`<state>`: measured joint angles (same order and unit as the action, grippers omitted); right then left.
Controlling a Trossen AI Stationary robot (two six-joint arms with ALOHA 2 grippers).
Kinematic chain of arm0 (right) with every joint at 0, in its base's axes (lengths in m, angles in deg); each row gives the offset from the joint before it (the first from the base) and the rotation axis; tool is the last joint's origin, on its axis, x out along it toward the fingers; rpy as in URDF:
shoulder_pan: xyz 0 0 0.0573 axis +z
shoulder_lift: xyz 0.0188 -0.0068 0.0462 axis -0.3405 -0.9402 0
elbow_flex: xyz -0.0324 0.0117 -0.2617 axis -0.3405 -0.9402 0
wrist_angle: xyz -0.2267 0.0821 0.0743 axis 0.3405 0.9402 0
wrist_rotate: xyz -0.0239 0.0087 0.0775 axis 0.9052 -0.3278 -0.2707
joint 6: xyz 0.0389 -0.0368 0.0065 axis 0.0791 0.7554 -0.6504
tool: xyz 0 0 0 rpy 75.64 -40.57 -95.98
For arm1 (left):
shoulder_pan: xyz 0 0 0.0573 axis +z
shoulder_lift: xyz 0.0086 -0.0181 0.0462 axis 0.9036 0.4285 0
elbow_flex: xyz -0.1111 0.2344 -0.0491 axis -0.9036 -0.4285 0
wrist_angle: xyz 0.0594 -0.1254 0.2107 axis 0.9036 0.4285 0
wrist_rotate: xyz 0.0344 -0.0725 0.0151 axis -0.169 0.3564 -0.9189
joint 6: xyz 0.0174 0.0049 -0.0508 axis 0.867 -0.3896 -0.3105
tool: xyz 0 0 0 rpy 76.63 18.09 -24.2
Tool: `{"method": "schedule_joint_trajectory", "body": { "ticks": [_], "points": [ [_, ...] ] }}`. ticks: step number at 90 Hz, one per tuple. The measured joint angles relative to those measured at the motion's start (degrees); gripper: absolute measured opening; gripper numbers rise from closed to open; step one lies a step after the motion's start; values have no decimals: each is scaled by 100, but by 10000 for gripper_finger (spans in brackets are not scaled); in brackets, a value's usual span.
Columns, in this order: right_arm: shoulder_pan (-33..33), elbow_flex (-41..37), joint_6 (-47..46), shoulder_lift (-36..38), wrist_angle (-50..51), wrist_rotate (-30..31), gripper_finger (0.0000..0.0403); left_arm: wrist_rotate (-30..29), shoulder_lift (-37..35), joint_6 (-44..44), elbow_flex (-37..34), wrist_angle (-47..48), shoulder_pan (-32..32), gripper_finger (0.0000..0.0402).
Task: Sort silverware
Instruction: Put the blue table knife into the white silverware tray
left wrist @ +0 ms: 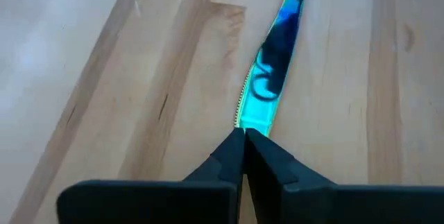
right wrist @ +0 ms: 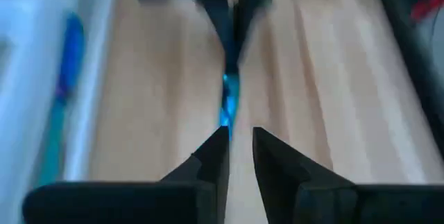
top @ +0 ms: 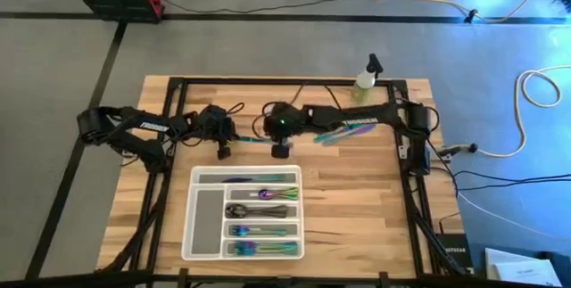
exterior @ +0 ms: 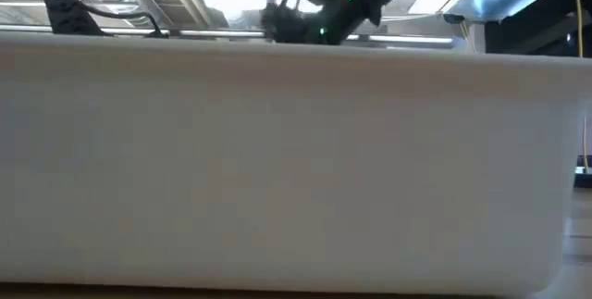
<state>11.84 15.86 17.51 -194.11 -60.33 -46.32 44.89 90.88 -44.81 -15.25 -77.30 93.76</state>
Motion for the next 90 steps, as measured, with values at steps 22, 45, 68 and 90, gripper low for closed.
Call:
{"method": "schedule_joint_trajectory", "body": {
  "ticks": [22,45,68,90],
  "points": [
    [85,-2525,-364,594,-3630,874,48,31,2,51,-3,-5,10,0],
    [99,-4315,-927,675,-5576,375,52,182,13,143,-17,-96,10,0],
    [97,-4804,-434,639,-6065,-160,150,207,19,34,-20,-123,8,0],
    [-22,-4804,308,595,-6182,-473,260,212,17,-5,-20,-123,8,0]
  ]
}}
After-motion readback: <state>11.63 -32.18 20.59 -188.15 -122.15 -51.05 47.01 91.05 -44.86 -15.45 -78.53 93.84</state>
